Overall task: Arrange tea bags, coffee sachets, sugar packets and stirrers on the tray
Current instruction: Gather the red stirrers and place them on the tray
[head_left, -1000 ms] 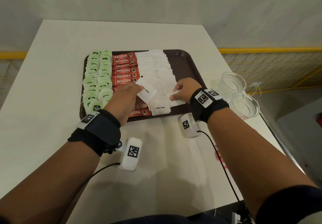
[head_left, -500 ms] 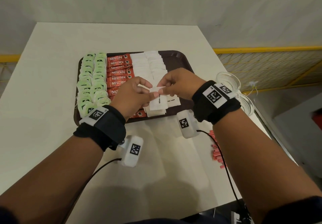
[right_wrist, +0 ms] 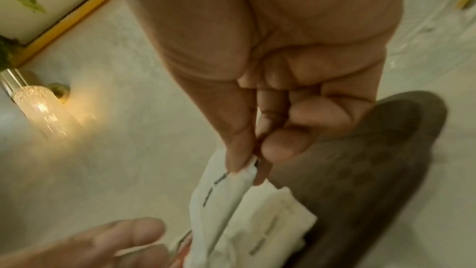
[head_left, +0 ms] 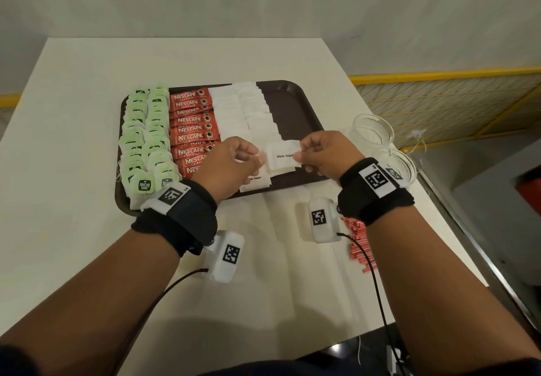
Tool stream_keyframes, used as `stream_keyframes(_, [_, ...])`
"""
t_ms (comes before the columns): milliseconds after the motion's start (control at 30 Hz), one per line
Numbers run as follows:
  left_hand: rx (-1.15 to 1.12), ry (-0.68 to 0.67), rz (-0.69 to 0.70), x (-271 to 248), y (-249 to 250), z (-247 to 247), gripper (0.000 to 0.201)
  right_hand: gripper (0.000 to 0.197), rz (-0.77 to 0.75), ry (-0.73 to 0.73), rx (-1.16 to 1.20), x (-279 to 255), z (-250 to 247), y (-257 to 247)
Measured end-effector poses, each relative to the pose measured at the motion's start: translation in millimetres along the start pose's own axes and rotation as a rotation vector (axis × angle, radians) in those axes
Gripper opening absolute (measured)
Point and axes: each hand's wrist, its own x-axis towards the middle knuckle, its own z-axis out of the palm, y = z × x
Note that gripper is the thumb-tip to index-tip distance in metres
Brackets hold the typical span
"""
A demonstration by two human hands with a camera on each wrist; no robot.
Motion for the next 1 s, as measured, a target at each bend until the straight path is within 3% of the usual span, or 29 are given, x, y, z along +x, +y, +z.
stream_keyframes(167, [-0.002, 0.006, -0.041, -7.2, -2.3, -4.4, 0.015, 0.009, 0.016, 0.001, -0.251, 5.0, 7.1, 19.7])
stream_keyframes(433, [0.016, -0.003, -0.038, -12.8, -1.3, -13.1, 0.01, 0.017, 0.061, -0.003, -0.53, 9.2, 17.7, 9.8])
stream_keyframes(600, [0.024, 0.022, 0.002, -9.7, 7.2, -29.0, 0.011, 0.027, 0.071, 0.127, -0.509, -3.9, 17.7, 7.8])
stream_keyframes(733, [0.068, -0.036, 0.079, -7.4, 14.1, -24.4, 0.014, 0.026, 0.03, 0.194, -0.453, -30.8, 9.4, 2.5])
stream_keyframes(1000, [0.122, -0.183, 0.256, -15.0, 35.7, 24.2, 0.01, 0.022, -0.118, 0.123, -0.384, -90.5, -0.3, -5.9])
